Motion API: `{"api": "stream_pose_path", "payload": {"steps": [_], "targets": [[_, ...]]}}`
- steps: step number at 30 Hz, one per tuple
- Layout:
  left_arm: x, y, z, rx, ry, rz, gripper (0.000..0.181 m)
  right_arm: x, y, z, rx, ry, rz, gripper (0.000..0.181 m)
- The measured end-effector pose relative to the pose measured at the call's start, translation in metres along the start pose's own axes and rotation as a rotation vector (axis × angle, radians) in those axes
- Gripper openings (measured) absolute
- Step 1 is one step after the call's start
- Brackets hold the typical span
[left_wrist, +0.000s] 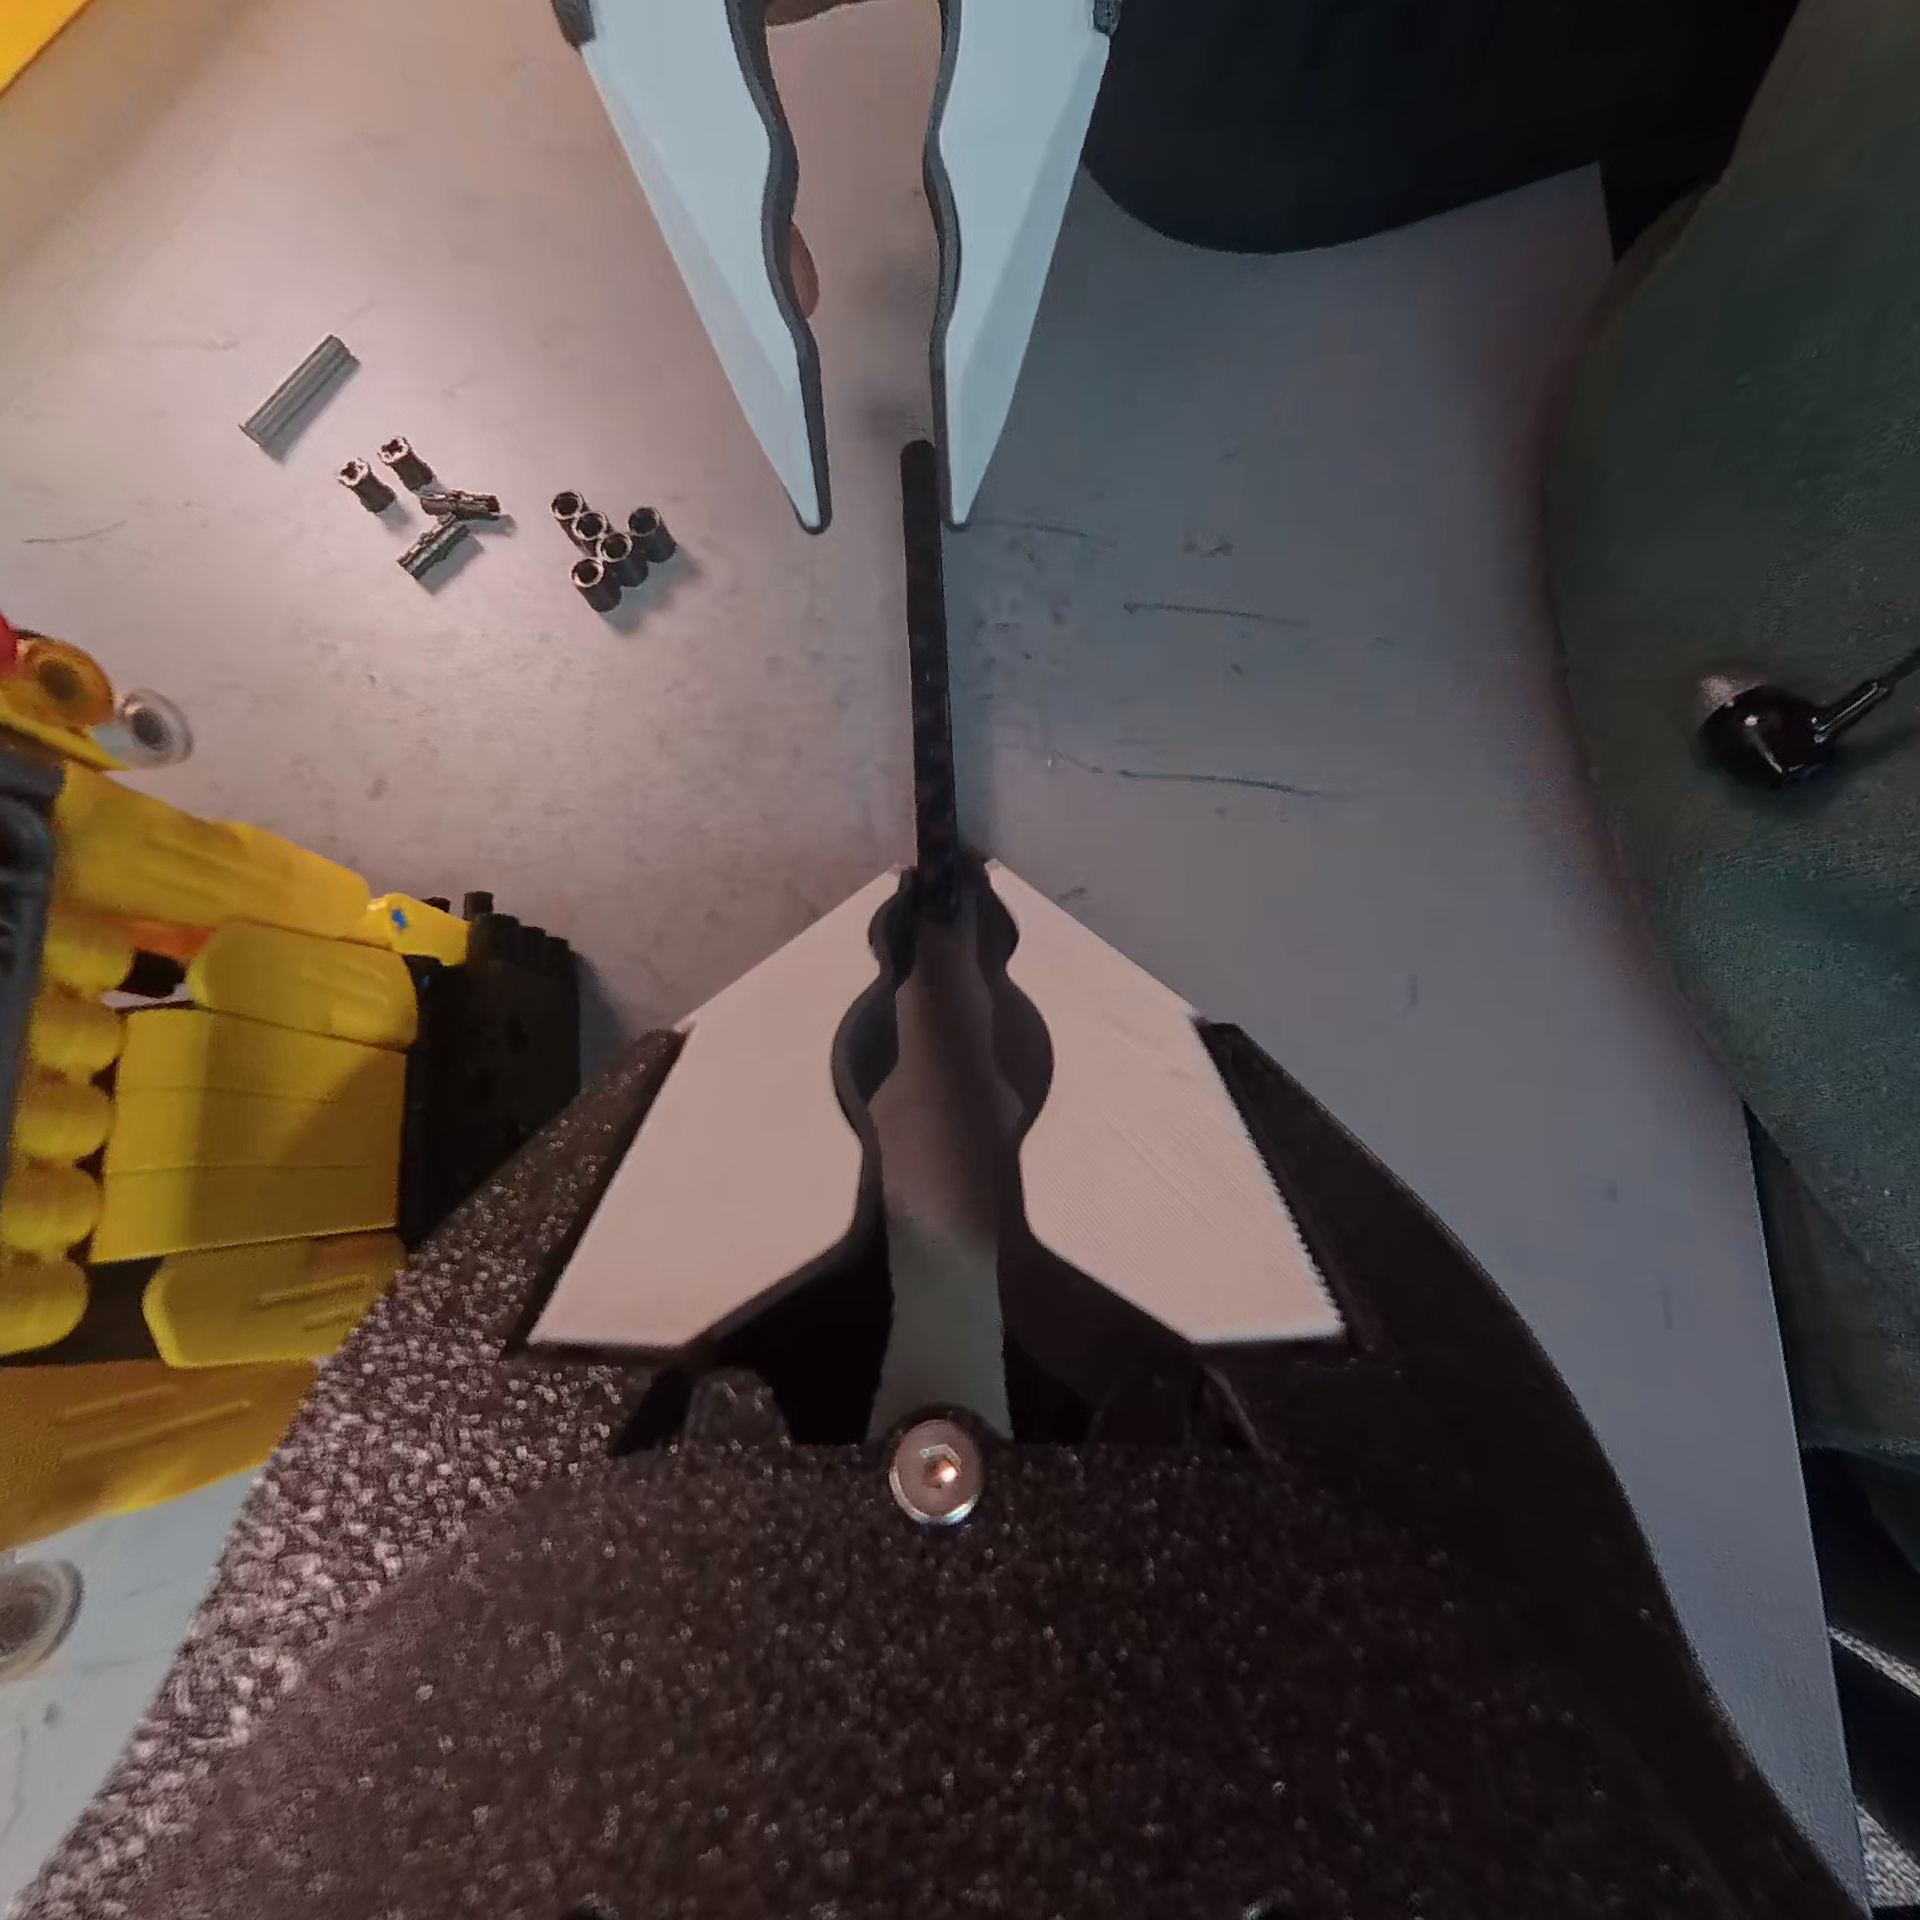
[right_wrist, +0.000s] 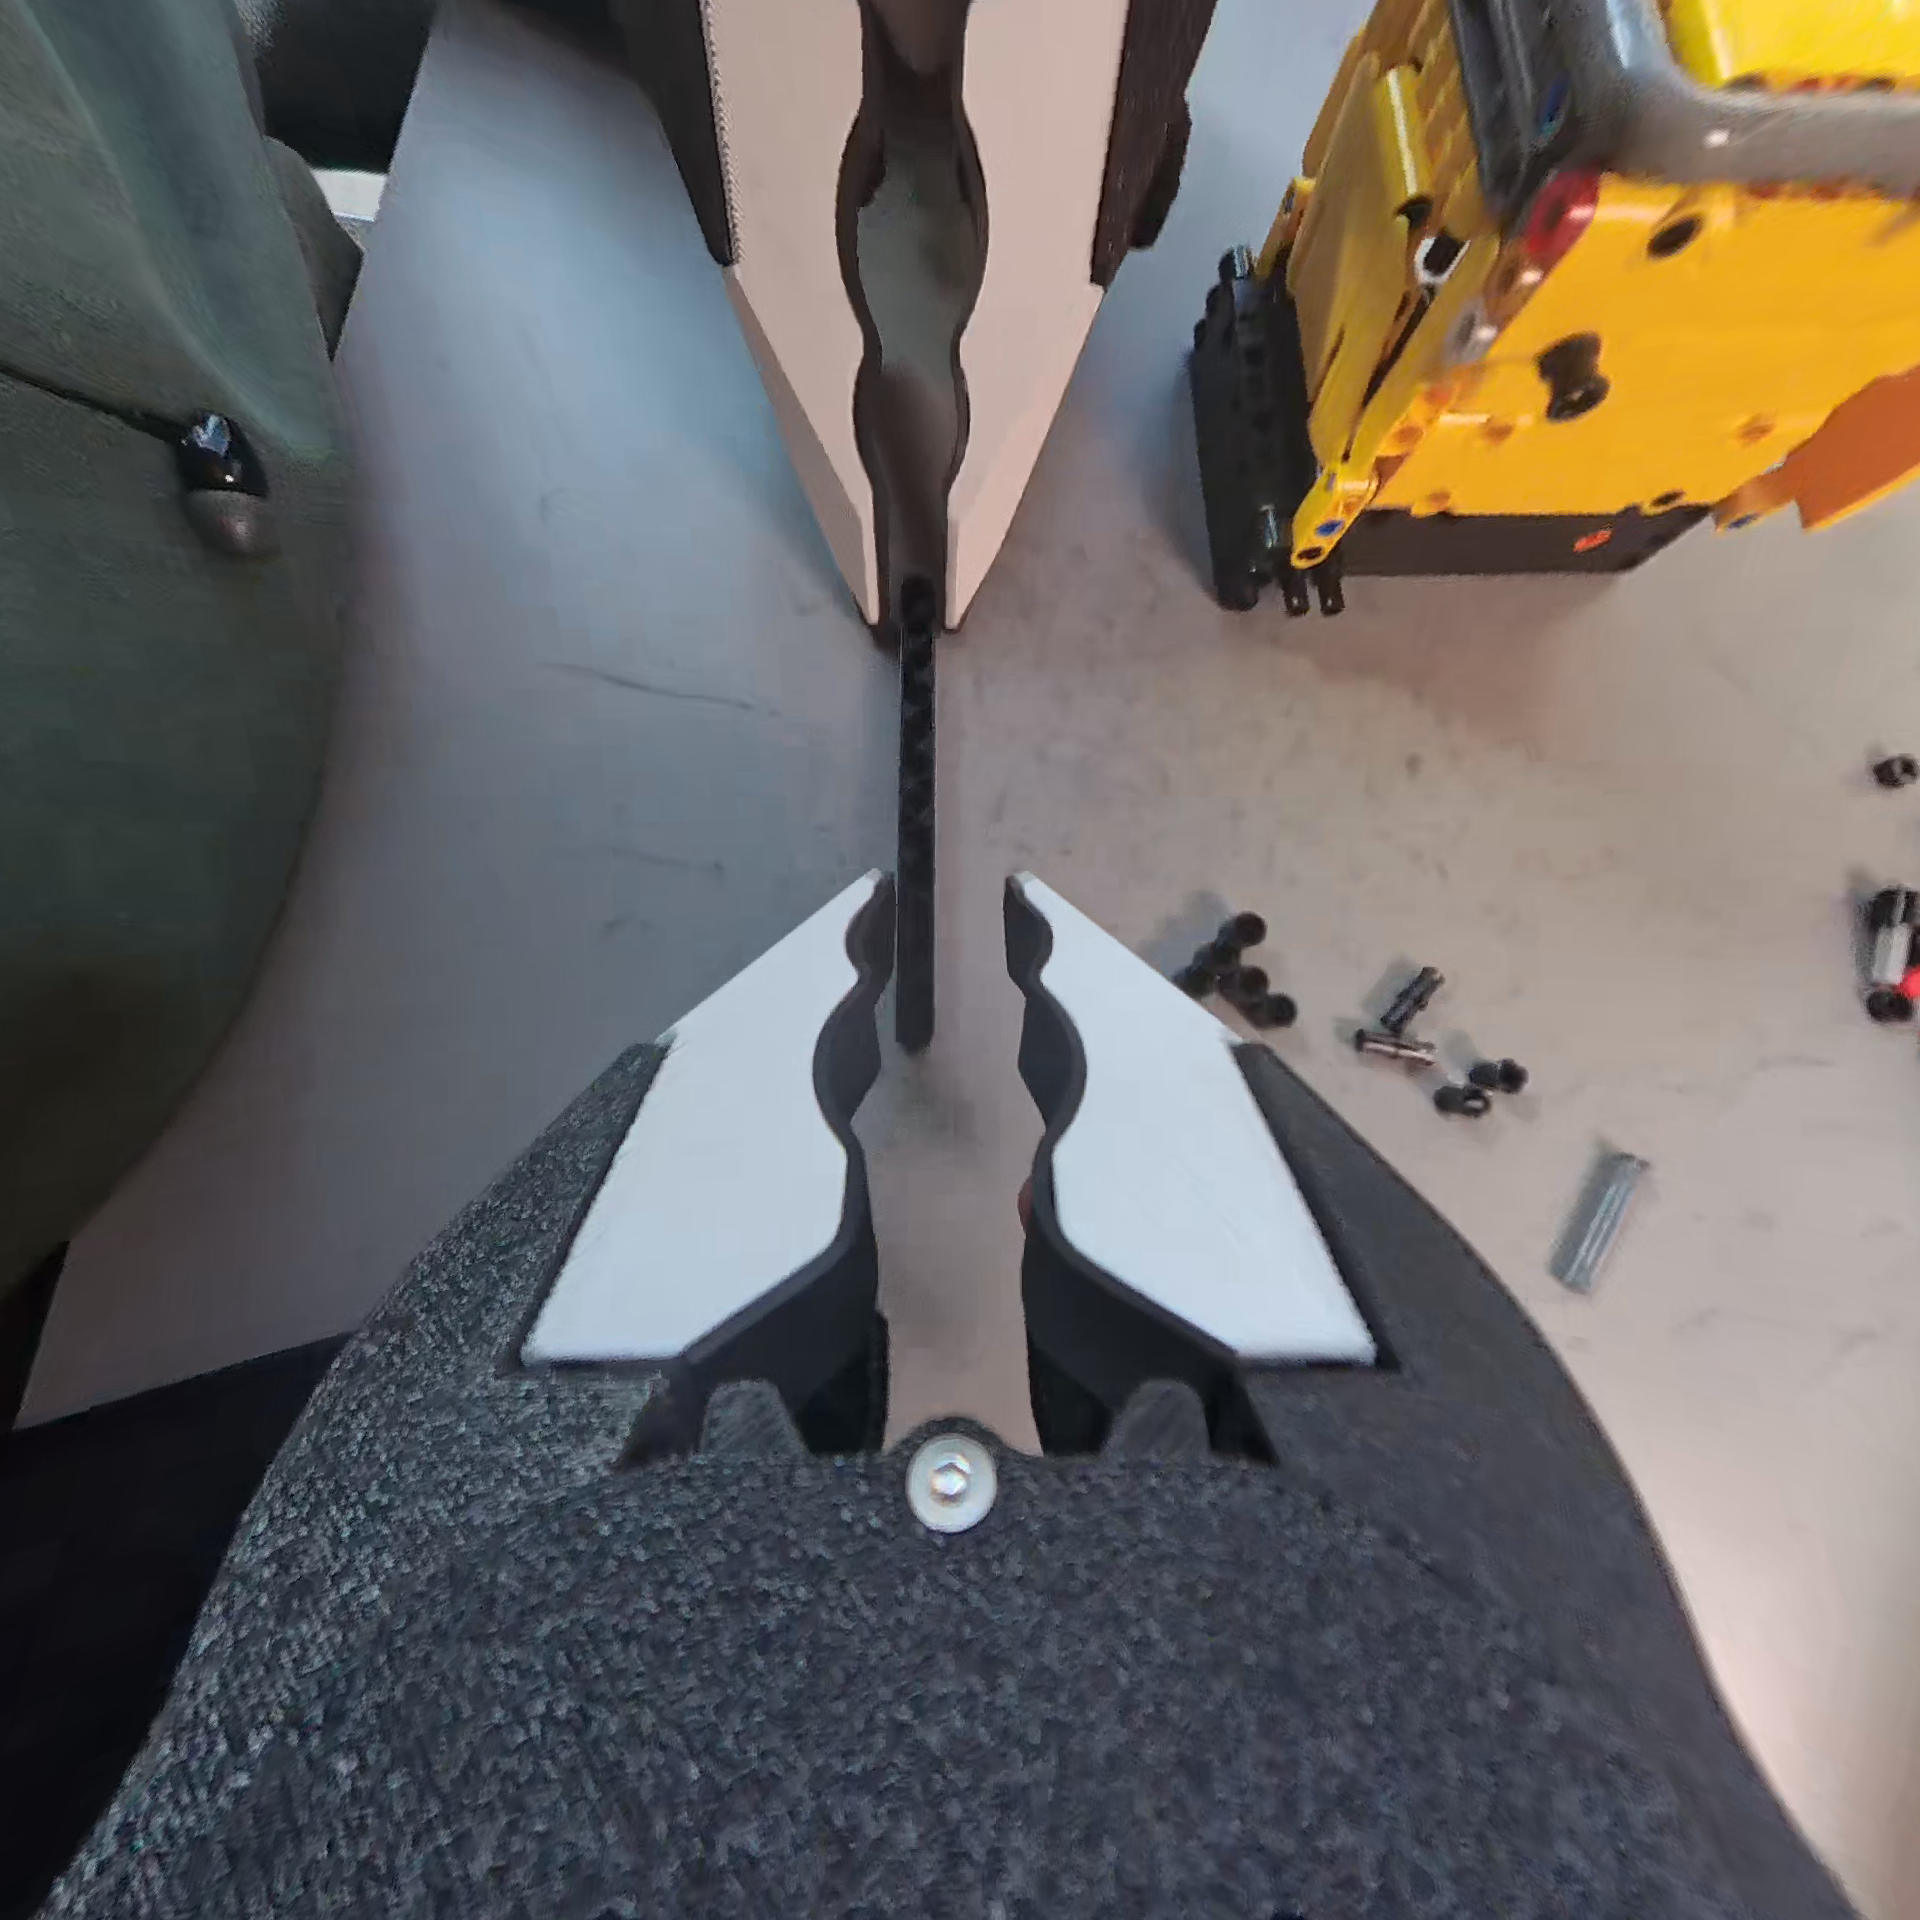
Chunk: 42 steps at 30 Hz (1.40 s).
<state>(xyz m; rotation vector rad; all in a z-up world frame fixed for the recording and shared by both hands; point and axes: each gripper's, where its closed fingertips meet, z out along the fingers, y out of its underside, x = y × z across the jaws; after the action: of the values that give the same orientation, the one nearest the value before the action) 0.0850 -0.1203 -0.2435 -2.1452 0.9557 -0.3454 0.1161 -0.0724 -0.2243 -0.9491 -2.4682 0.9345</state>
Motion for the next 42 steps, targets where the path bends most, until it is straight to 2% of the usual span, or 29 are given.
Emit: {"api": "stream_pose_path", "payload": {"steps": [4, 7, 10, 12, 15, 18, 21, 23, 27, 31, 34, 42], "targets": [[0.001, -0.001, 0.001, 0.000, -0.004, 0.010, 0.007, -0.007, 0.009, 0.009, -0.013, -0.001, 0.008, 0.020], [0.000, -0.001, 0.002, 0.000, -0.001, 0.003, 0.007, -0.005, 0.009, 0.011, -0.020, 0.002, -0.003, 0.008], [-0.001, -0.002, 0.001, 0.001, -0.012, 0.007, 0.007, -0.004, 0.010, 0.011, -0.026, 0.009, -0.006, 0.008], [-0.003, -0.005, -0.001, 0.025, -0.033, 0.016, 0.016, -0.002, 0.011, 0.010, -0.033, 0.020, -0.011, 0.008], [-0.008, -0.036, -0.023, 0.221, -0.076, 0.030, 0.022, -0.001, 0.014, 0.009, -0.032, 0.026, -0.006, 0.008], [-0.033, -0.074, -0.075, 0.500, -0.241, 0.029, 0.029, 0.002, 0.017, 0.006, -0.039, 0.041, -0.005, 0.008], [-0.068, -0.076, -0.124, 0.635, -0.457, 0.004, 0.047, 0.003, 0.017, 0.006, -0.035, 0.047, -0.006, 0.010], [-0.088, -0.061, -0.136, 0.612, -0.529, -0.062, 0.070, 0.005, 0.017, 0.006, -0.033, 0.053, -0.003, 0.013], [-0.104, -0.036, -0.128, 0.521, -0.531, -0.168, 0.094, 0.005, 0.017, 0.006, -0.028, 0.054, -0.011, 0.013], [-0.112, -0.019, -0.108, 0.374, -0.569, -0.147, 0.097, 0.005, 0.017, 0.006, -0.014, 0.063, -0.019, 0.014], [-0.119, -0.013, -0.106, 0.304, -0.667, -0.065, 0.086, 0.008, 0.016, 0.006, 0.008, 0.075, -0.019, 0.013], [-0.127, -0.020, -0.098, 0.317, -0.708, -0.059, 0.085, 0.010, 0.015, 0.008, 0.011, 0.094, -0.047, 0.013]]}}
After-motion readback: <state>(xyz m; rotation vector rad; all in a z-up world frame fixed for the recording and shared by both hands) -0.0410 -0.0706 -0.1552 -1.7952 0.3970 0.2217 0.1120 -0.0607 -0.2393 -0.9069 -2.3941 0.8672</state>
